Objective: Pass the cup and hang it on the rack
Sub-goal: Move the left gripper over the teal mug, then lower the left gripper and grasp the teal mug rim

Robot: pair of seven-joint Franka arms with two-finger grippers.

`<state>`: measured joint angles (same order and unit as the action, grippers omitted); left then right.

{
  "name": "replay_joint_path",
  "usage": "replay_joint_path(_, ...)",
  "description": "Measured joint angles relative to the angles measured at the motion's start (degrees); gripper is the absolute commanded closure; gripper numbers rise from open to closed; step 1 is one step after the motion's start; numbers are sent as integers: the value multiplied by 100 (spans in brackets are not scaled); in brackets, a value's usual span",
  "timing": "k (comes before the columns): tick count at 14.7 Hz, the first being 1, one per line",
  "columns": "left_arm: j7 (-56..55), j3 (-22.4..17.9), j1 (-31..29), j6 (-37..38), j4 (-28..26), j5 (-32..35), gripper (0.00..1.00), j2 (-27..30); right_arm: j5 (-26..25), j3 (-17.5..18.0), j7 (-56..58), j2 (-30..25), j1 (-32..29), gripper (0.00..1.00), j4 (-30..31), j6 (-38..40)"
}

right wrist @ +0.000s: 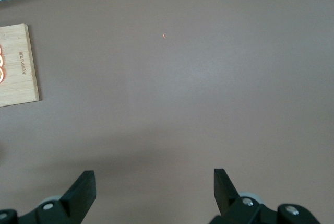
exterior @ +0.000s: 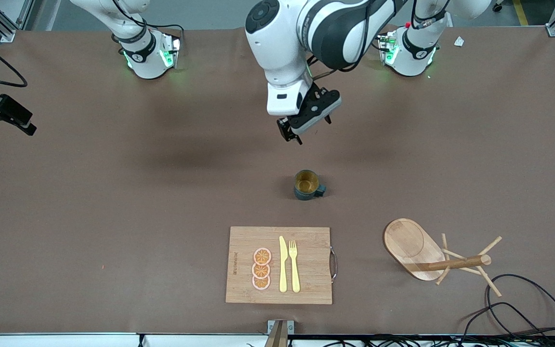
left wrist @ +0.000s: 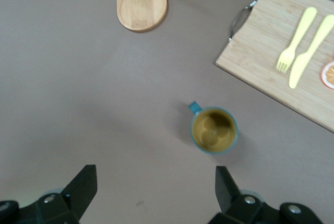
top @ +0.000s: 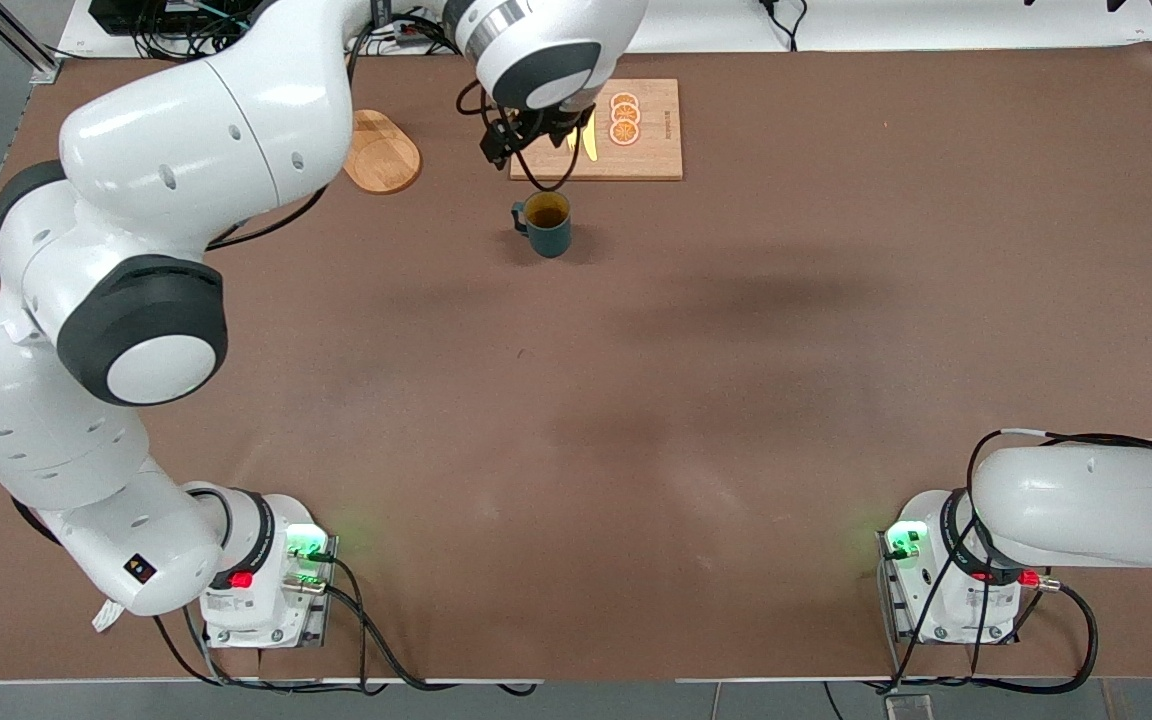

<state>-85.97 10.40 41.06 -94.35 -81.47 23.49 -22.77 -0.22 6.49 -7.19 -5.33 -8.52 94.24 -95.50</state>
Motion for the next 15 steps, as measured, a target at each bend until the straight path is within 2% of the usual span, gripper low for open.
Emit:
replay_joint_path(4, 1229, -10, -640, -60, 12, 4, 0, 2, 2, 5, 0, 0, 0, 0, -104, 127)
replay_joint_path(8, 2265, -8, -1217, -478, 14, 0, 0, -3, 6, 17, 1, 0, 0, 0, -164, 197)
replay_joint_path(15, 2863, 36, -1264, -780, 3, -3, 0, -81, 7, 0, 126, 0, -2, 0, -211, 207)
